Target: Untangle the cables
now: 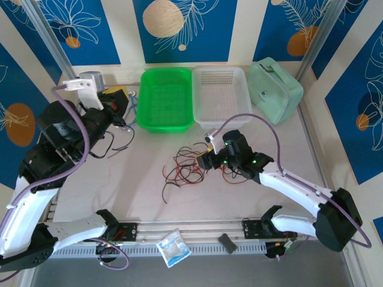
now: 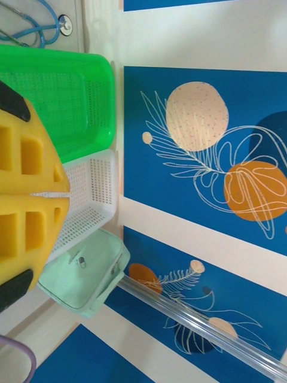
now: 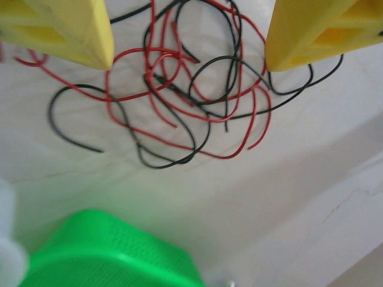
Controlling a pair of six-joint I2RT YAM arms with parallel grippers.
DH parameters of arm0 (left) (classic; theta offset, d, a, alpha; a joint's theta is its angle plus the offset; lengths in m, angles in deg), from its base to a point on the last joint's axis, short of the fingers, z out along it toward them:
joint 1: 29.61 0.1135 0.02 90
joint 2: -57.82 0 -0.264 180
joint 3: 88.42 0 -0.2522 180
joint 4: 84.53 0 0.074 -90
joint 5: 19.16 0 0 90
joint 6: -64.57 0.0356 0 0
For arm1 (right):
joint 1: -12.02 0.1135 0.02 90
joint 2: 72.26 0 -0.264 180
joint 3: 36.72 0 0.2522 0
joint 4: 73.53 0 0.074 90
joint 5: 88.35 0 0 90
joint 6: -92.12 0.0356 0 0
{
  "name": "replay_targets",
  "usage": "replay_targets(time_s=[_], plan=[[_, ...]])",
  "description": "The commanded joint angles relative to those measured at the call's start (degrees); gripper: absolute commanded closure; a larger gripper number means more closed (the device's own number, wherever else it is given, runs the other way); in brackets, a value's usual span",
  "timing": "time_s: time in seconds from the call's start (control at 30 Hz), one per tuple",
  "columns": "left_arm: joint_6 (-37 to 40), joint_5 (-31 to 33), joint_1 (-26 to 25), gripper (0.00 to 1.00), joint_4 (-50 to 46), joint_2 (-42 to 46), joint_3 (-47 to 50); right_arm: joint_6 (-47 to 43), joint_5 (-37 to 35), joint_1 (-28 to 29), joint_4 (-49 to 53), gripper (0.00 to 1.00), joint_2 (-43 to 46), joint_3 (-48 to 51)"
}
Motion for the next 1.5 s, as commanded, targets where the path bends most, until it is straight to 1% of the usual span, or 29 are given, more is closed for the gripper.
replay_targets(time_s=[0.0, 0.17, 0.4, 0.47, 0.57, 0.7, 0.87, 1.0, 1.2, 1.33, 1.47], plan=[[1.30, -1.31, -0.33, 1.00, 1.23, -0.71, -1.83, 2.00, 4.34, 0.33, -1.26, 0.31, 0.02, -2.84], [4.29, -2.91, -0.39, 1.00, 4.67, -5.22, -4.65, 6.53, -0.82, 0.31, 2.34, 0.30, 3.62, -1.91], [12.35, 2.31, 0.43, 1.00, 10.63, -14.85, -12.47, 14.37, -6.38, 0.77, 11.24, 0.30, 15.52, 2.69], [14.17, 3.44, 1.34, 1.00, 13.15, -17.61, -14.11, 16.30, -7.82, 0.78, 14.12, 0.28, 19.53, 3.65], [15.63, 4.09, 4.12, 1.00, 17.41, -22.22, -15.80, 19.01, -9.75, 0.83, 18.63, 0.24, 25.43, 4.60], [15.07, 1.91, 8.89, 1.00, 22.00, -29.54, -18.91, 22.33, -10.97, 0.88, 23.96, 0.22, 30.99, 4.87], [13.41, -2.05, 13.47, 1.00, 25.59, -37.50, -22.72, 25.17, -11.71, 1.36, 27.57, 0.23, 32.40, 5.04], [12.23, -4.11, 17.14, 1.00, 26.88, -41.74, -24.86, 26.60, -12.53, 2.26, 27.39, 0.23, 32.38, 6.27], [8.01, -6.82, 21.11, 1.00, 26.95, -45.60, -23.15, 27.95, -13.33, 2.70, 26.85, 0.22, 31.79, 7.33], [5.41, -8.15, 21.78, 1.00, 29.09, -46.23, -14.82, 29.20, -14.63, 2.48, 28.82, 0.22, 30.53, 6.46], [1.66, -10.41, 22.01, 1.00, 30.08, -48.04, -6.15, 31.87, -14.90, 0.87, 33.62, 0.23, 27.79, 3.31]])
